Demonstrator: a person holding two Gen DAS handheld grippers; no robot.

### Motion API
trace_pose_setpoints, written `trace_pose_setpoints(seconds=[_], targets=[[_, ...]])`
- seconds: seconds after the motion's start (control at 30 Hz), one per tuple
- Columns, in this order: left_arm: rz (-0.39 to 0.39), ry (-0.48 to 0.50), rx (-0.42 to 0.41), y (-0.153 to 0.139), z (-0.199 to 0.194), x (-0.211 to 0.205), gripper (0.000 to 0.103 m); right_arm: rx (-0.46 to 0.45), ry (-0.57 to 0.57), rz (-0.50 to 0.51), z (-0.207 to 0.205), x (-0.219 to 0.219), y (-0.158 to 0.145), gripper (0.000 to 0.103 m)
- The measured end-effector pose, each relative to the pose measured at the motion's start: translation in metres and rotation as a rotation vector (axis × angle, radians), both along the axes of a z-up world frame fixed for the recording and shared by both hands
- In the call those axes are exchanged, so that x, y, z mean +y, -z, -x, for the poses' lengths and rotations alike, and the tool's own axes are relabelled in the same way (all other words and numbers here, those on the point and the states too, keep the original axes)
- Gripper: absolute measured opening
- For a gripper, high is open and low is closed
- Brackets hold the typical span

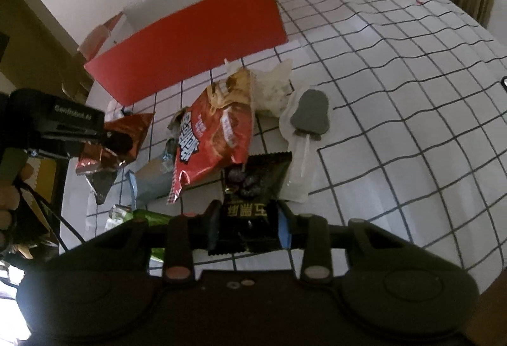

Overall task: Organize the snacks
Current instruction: 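Close left tool on foil bag while right tool closes on chocolate packet, lift both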

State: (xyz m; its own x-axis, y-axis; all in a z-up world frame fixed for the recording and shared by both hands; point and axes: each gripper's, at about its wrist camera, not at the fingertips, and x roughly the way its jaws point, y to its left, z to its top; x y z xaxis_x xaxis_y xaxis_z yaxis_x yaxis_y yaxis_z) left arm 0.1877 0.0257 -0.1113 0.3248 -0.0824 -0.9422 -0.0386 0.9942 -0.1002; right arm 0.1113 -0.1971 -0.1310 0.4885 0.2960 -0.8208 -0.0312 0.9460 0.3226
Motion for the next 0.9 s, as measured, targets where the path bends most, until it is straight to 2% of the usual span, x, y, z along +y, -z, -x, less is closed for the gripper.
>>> trace_pose_setpoints(seconds=[0.37, 0.47, 0.67, 0.9], targets=[[0.105, -0.004, -0.048, -0.018, 0.023, 0.008, 0.044, -0.052, 0.055, -0.036, 0.016, -0.022, -0.015, 0.034], [0.131, -0.004, -0.033, -0.014, 0.025, 0.007, 0.044, -0.051, 0.061, -0.043, 0.018, -0.024, -0.016, 0.034], [0.129, 0.037, -0.011, -0.002, 0.037, -0.007, 0.044, -0.062, 0.062, -0.044, 0.023, -0.026, -0.017, 0.034], [0.129, 0.058, -0.025, -0.005, 0.04, -0.009, 0.046, -0.066, 0.06, -0.046, 0.027, -0.026, -0.018, 0.034]])
